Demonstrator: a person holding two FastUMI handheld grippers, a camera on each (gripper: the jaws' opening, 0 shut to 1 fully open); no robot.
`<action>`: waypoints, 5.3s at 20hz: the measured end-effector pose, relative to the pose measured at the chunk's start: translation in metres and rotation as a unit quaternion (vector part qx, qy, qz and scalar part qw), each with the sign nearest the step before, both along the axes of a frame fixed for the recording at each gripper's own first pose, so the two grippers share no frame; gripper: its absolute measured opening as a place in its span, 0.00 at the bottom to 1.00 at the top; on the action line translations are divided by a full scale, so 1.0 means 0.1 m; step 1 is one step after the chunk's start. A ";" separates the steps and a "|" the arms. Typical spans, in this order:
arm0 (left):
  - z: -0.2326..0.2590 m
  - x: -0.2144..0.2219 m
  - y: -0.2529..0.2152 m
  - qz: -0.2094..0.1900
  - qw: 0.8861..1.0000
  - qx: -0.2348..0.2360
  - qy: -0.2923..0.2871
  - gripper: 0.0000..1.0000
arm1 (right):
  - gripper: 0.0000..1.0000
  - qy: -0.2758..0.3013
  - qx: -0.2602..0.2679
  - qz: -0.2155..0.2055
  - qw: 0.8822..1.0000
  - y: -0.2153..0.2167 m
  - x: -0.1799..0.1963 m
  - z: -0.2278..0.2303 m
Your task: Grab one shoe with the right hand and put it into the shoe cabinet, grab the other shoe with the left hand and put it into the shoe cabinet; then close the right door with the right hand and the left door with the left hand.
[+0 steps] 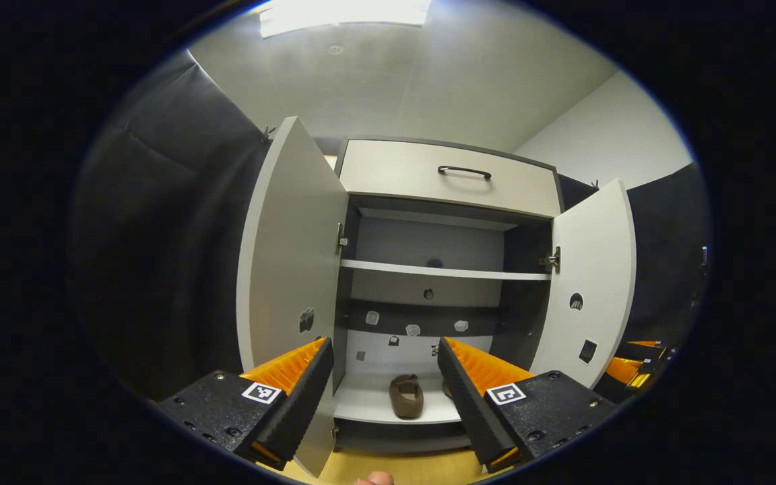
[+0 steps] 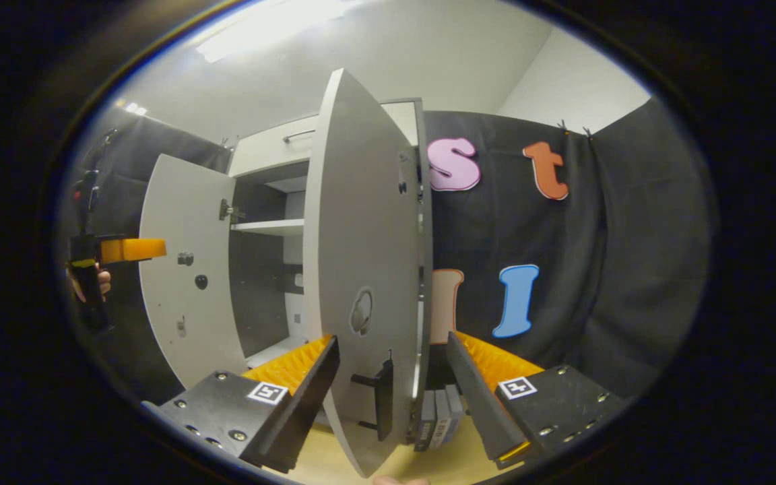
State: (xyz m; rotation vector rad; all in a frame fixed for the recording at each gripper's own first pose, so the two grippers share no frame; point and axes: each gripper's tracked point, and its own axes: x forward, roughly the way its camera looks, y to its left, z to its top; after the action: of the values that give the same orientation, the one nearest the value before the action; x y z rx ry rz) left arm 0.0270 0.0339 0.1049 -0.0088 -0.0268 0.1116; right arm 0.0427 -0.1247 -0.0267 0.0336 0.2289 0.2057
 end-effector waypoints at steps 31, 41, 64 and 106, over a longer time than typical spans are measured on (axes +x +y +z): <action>-0.25 -0.64 1.86 0.164 0.986 -0.010 0.019 0.95 | 0.94 0.036 0.013 0.055 0.998 1.03 0.67 -0.39; -0.43 -0.36 1.87 0.092 0.994 -0.040 0.033 0.95 | 0.94 0.030 0.010 0.036 0.999 1.25 0.93 -0.48; -0.48 -0.06 1.49 -0.024 0.998 -0.021 0.049 0.90 | 0.98 -0.001 0.025 -0.024 0.999 1.15 0.82 -0.38; -1.17 1.23 -0.15 -0.191 0.976 -0.033 0.104 0.90 | 0.98 0.004 -0.007 -0.167 0.986 -0.23 0.22 -0.35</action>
State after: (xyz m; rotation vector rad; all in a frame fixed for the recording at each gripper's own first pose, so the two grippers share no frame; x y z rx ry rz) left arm 0.1502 0.0185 -0.0121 -0.0675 0.1880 -0.2721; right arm 0.0646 -0.1480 -0.0620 0.0583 0.2300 -0.1307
